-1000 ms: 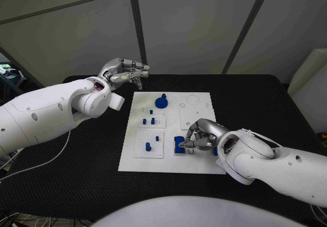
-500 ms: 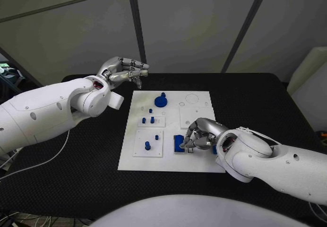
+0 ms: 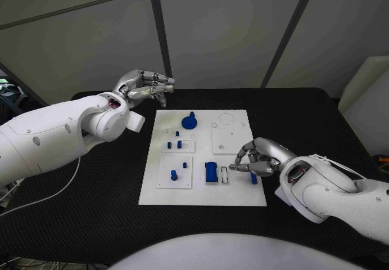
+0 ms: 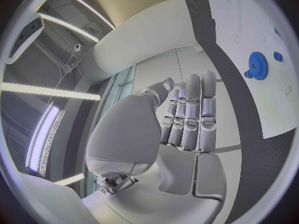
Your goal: Assemble the parts on the task board
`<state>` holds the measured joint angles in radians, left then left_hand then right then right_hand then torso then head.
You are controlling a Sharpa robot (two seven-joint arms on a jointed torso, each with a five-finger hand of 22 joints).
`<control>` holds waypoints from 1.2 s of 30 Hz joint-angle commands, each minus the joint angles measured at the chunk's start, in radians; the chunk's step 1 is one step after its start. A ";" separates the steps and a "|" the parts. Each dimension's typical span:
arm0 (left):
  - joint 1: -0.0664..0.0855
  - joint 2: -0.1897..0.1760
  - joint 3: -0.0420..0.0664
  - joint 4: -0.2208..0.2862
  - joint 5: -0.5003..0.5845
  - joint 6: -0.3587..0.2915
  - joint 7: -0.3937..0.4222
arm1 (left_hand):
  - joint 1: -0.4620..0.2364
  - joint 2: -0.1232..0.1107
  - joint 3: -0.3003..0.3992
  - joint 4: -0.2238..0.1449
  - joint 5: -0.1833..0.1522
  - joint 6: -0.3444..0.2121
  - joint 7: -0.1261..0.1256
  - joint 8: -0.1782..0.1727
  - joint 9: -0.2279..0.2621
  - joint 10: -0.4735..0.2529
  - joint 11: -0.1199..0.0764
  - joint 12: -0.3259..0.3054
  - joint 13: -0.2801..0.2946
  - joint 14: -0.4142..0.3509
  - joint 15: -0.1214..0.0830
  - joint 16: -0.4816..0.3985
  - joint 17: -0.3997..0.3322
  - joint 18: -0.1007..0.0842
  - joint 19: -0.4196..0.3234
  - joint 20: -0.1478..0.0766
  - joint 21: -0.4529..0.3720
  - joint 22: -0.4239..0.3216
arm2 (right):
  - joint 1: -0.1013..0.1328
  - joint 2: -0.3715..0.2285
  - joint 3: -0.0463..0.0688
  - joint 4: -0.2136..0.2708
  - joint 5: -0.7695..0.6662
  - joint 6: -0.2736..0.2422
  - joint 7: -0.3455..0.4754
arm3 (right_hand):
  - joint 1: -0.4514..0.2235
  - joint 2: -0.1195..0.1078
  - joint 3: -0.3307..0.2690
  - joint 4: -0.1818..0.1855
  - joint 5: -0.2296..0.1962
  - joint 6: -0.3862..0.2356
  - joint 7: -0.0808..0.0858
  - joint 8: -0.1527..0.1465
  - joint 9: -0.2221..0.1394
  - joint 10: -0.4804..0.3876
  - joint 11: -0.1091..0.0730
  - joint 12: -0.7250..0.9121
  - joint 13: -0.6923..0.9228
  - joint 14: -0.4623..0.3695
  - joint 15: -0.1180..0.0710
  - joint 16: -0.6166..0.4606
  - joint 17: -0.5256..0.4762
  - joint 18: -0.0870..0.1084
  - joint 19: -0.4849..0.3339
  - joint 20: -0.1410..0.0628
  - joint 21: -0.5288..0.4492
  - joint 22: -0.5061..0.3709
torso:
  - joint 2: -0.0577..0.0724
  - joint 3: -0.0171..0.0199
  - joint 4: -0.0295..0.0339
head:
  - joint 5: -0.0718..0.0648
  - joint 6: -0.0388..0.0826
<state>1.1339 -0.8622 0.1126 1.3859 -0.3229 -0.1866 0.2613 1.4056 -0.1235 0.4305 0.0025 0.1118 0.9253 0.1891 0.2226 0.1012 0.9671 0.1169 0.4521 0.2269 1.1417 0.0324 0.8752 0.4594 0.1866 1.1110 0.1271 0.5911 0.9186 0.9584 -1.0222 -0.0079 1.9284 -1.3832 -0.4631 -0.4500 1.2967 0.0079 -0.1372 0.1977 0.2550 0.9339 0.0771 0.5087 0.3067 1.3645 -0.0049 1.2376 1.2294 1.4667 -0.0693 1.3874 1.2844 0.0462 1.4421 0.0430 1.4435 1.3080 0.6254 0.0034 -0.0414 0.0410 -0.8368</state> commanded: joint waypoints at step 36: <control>-0.001 -0.010 0.000 0.001 0.003 0.010 0.007 | -0.001 0.007 0.000 -0.002 0.004 -0.004 0.004 0.005 0.000 -0.011 0.000 0.003 0.000 -0.005 0.001 -0.006 -0.002 -0.004 -0.004 0.002 -0.005 -0.002 | -0.077 -0.069 -0.002 -0.045 -0.209 0.105 -0.107 | 0.007 -0.021 -0.056 0.017 0.068 0.083 0.003 -0.120 -0.044 -0.003 0.010 -0.024 -0.007 0.050 0.010 -0.007 -0.001 -0.001 0.001 0.013 -0.004 0.108 | 0.003 0.0005 0.0011 | -0.045 0.004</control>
<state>1.1318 -0.8721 0.1124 1.3863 -0.3228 -0.1866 0.2616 1.4056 -0.1235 0.4305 0.0025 0.1118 0.9253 0.1891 0.2226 0.1012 0.9598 0.1168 0.4521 0.2269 1.1417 0.0324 0.8752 0.4582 0.1866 1.1110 0.1271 0.5911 0.9177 0.8886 -1.0945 -0.0045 1.8870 -1.5681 -0.3969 -0.5350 1.3065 -0.0038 -0.1882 0.2147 0.3195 1.0108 0.0819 0.3948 0.2646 1.3631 0.0037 1.2178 1.2224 1.4668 -0.0623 1.3826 1.2822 0.0462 1.4424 0.0502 1.4435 1.3077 0.6288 0.0039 -0.0396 -0.0026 -0.8320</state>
